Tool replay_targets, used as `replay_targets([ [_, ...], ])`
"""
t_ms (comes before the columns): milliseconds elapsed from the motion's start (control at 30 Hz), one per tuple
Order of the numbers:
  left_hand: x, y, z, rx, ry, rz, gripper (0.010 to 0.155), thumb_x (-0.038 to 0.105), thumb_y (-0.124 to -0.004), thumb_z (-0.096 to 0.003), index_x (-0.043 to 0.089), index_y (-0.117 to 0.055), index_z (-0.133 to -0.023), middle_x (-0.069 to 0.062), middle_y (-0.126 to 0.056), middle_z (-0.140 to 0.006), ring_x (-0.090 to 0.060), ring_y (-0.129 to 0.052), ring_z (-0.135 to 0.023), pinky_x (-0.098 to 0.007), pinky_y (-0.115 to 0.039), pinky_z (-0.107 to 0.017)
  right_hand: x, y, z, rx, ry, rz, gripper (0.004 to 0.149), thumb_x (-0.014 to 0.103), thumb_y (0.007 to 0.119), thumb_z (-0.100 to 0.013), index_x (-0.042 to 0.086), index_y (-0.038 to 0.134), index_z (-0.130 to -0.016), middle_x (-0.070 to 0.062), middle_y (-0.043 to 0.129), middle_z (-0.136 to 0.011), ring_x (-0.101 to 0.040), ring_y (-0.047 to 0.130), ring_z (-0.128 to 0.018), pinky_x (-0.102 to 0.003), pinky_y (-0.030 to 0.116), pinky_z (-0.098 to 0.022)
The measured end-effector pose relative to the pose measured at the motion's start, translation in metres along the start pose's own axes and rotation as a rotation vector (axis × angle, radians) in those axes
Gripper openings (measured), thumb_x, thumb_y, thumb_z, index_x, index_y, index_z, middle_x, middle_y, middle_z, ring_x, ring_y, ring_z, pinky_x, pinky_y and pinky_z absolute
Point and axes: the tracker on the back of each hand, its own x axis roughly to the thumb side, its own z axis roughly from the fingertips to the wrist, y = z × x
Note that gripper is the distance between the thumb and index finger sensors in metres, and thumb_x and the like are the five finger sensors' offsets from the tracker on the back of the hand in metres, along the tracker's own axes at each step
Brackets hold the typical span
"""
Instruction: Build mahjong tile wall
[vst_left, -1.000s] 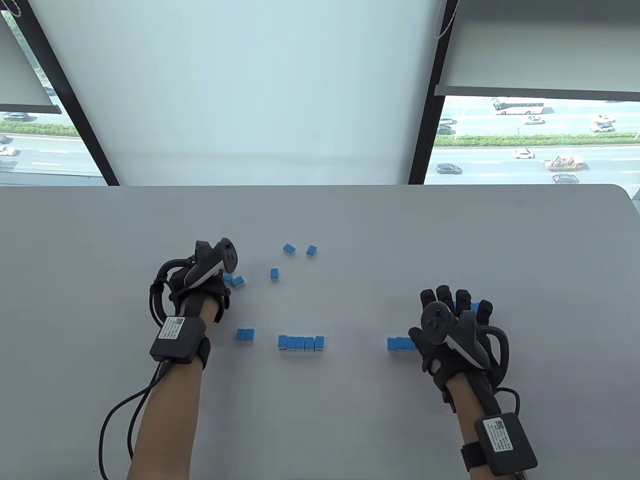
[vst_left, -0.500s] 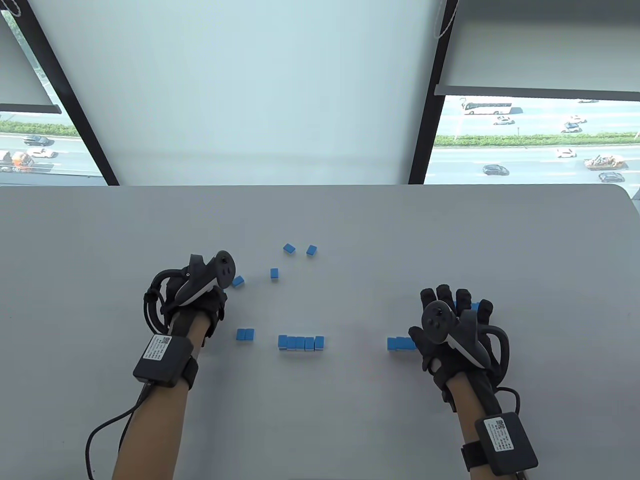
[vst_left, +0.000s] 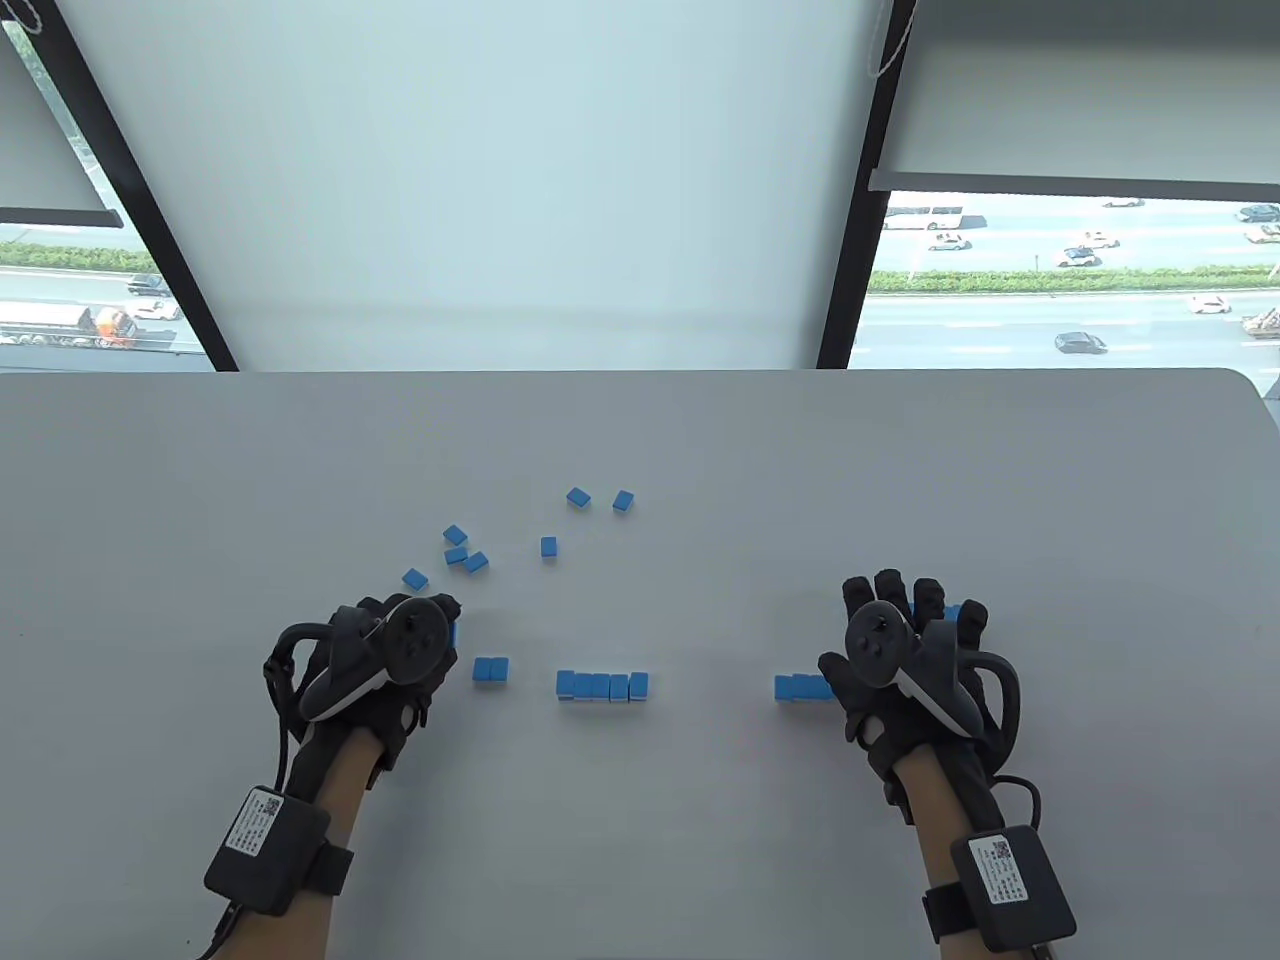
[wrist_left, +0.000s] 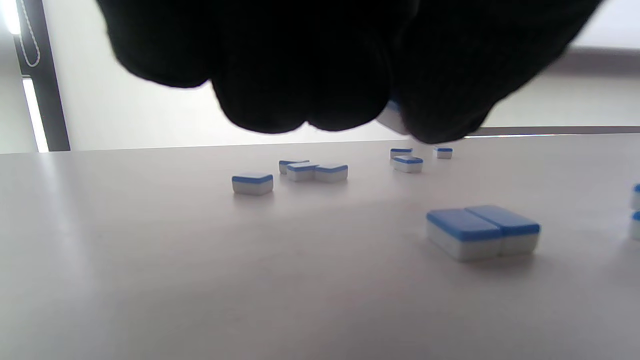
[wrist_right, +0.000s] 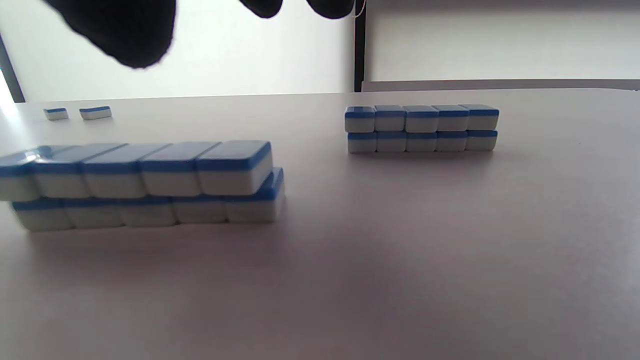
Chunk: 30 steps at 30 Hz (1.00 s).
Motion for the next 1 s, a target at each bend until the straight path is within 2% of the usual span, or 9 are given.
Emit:
replay_targets([
  [200,0.001,-0.022,-0.006,-0.096,-0.003,-0.013,0.058,0.049,-0.088,-0.0389,0.032,-0.077,-0.093,0.009,-0.091,-0.078,-0.021,-0.094,-0.067,-0.052,-0.077,-0.058,0.0,0.002,-0.001,0.008,0.004,0.005,0.079,0.064,0.07,-0.044,0.038,0.032,-0.108,0.005,0.026,-0.118,-0.036,0.023,-0.107,-0.063,0.013,-0.069],
  [433,0.005,-0.03,-0.009,-0.126,-0.013,-0.026,0.056,0.051,-0.087,-0.0395,0.038,-0.077,-0.093,0.008,-0.093,-0.078,-0.022,-0.094,-0.067,-0.053,-0.077,-0.058,0.001,0.002,0.0,0.006,0.004,0.014,0.079,0.064,0.07,-0.044,0.038,0.032,-0.108,0.005,0.026,-0.118,-0.036,0.023,-0.107,-0.063,0.014,-0.069],
  [833,0.008,-0.029,-0.01,-0.152,-0.01,-0.042,0.057,0.053,-0.084,-0.0404,0.041,-0.074,-0.096,0.008,-0.091,-0.079,-0.023,-0.093,-0.068,-0.053,-0.076,-0.059,0.001,0.001,0.0,-0.001,0.002,0.014,0.079,0.064,0.07,-0.044,0.038,0.032,-0.108,0.005,0.026,-0.118,-0.036,0.023,-0.107,-0.063,0.014,-0.069],
  [900,0.005,-0.023,-0.01,-0.174,-0.003,-0.016,0.06,0.055,-0.083,-0.0404,0.039,-0.072,-0.097,0.007,-0.091,-0.082,-0.024,-0.093,-0.07,-0.053,-0.076,-0.059,0.001,0.001,0.001,-0.001,-0.001,0.006,0.079,0.064,0.07,-0.044,0.038,0.032,-0.108,0.005,0.026,-0.118,-0.036,0.023,-0.107,-0.063,0.014,-0.069],
  [1000,-0.001,-0.008,-0.014,-0.138,0.012,0.016,0.061,0.055,-0.083,-0.0403,0.036,-0.074,-0.098,0.005,-0.092,-0.085,-0.024,-0.094,-0.07,-0.053,-0.077,-0.059,0.001,-0.001,0.001,-0.009,-0.006,0.007,0.079,0.064,0.07,-0.044,0.038,0.032,-0.108,0.005,0.026,-0.118,-0.036,0.023,-0.107,-0.063,0.014,-0.069],
])
